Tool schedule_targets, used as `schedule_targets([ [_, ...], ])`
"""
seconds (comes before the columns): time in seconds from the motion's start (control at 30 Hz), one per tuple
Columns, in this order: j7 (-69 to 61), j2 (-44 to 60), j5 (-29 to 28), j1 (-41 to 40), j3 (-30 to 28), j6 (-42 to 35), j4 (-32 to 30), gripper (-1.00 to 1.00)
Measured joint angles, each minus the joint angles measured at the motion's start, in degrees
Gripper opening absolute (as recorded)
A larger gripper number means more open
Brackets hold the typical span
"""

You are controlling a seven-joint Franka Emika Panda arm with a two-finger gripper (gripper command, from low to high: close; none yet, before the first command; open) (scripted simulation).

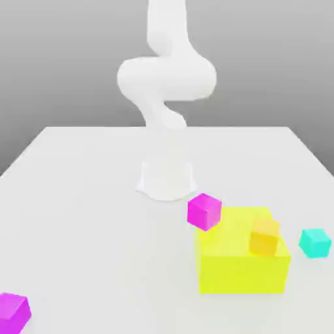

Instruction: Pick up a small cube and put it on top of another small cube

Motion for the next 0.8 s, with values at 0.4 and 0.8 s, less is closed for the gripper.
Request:
schedule_targets([
  [0.4, -22.5, 25.2, 2.3, 17.5, 5.8, 12.2, -7.6, 0.00],
  [0.8, -35.6, 50.5, -7.3, 31.5, 12.9, 24.5, -14.7, 0.00],
])
